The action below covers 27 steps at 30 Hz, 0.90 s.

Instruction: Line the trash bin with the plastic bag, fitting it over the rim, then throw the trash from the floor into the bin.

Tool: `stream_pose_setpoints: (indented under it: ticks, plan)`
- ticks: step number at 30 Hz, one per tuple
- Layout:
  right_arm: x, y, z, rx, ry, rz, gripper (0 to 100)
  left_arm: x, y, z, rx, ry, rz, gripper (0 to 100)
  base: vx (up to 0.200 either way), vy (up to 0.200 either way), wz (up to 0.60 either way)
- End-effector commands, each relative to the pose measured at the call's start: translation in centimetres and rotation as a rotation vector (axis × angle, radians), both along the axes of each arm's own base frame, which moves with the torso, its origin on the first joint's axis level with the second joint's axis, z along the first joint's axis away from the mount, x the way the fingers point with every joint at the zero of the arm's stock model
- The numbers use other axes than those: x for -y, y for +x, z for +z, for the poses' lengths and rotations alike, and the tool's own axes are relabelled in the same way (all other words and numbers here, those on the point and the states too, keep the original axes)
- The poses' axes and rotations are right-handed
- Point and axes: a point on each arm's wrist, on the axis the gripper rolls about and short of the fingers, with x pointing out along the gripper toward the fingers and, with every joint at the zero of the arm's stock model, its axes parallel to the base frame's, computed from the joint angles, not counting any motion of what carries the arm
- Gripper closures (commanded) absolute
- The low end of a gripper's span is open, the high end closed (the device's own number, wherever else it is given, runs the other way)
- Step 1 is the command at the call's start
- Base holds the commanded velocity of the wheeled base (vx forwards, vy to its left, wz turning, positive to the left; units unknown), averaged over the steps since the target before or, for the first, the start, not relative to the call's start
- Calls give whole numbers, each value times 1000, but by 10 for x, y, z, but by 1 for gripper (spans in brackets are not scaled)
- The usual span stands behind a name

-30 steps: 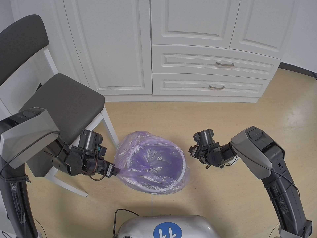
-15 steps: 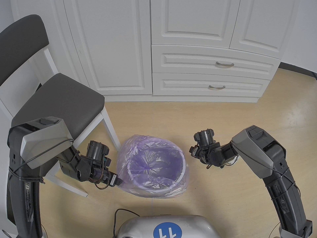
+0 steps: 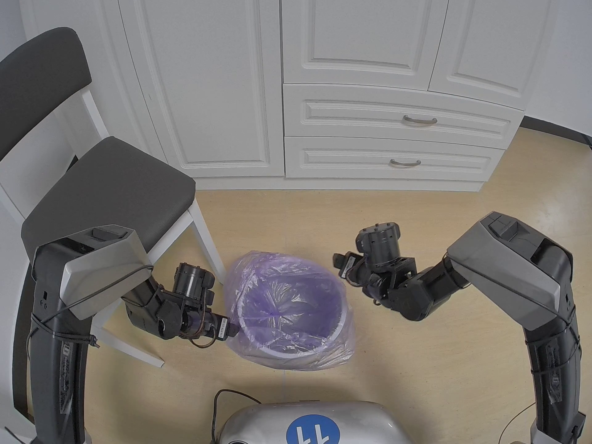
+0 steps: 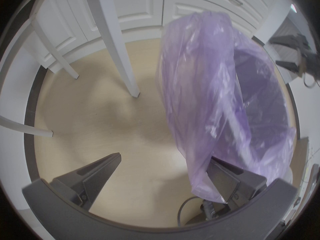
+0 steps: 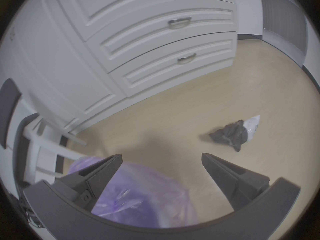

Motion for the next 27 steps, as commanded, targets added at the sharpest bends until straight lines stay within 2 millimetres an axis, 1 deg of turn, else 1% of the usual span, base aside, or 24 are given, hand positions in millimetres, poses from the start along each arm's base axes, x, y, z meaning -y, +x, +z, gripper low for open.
stream_pose_setpoints:
  ticks: [1,2,3,4,5,6,7,8,9,15,16,17,19,23,27]
  plan:
    - [-50,-53,8,27,5,148,0,11,8,-7,66,-51,24,0,0,0,0]
    - [-50,-53,8,27,5,148,0,11,8,-7,66,-51,24,0,0,0,0]
    - [-67,-69,0,20,1,193,0,14,9,-6,85,-60,22,0,0,0,0]
    - [-74,-75,-3,19,-3,209,0,15,10,-6,92,-63,21,0,0,0,0]
    - [-74,-75,-3,19,-3,209,0,15,10,-6,92,-63,21,0,0,0,0]
    - [-86,-86,-12,25,-12,224,0,20,11,-6,109,-80,24,0,0,0,0]
    - [-86,-86,-12,25,-12,224,0,20,11,-6,109,-80,24,0,0,0,0]
    - [-94,-92,-23,33,-25,229,0,27,16,-7,134,-117,44,0,0,0,0]
    - [-96,-93,-28,32,-29,229,0,29,18,-7,146,-130,59,0,0,0,0]
    - [-98,-93,-43,15,-72,238,0,30,24,-6,176,-113,110,0,0,0,0]
    - [-96,-94,-49,14,-109,233,0,28,25,-6,175,-110,112,0,0,0,0]
    - [-96,-94,-49,14,-109,233,0,28,25,-6,175,-110,112,0,0,0,0]
    - [-96,-94,-51,31,-168,215,0,25,23,-7,168,-96,109,0,0,0,0]
    - [-95,-93,-45,58,-215,188,0,9,19,-11,149,-33,76,0,0,0,0]
    - [-91,-85,-47,65,-269,150,0,1,18,-14,142,-9,63,0,0,0,0]
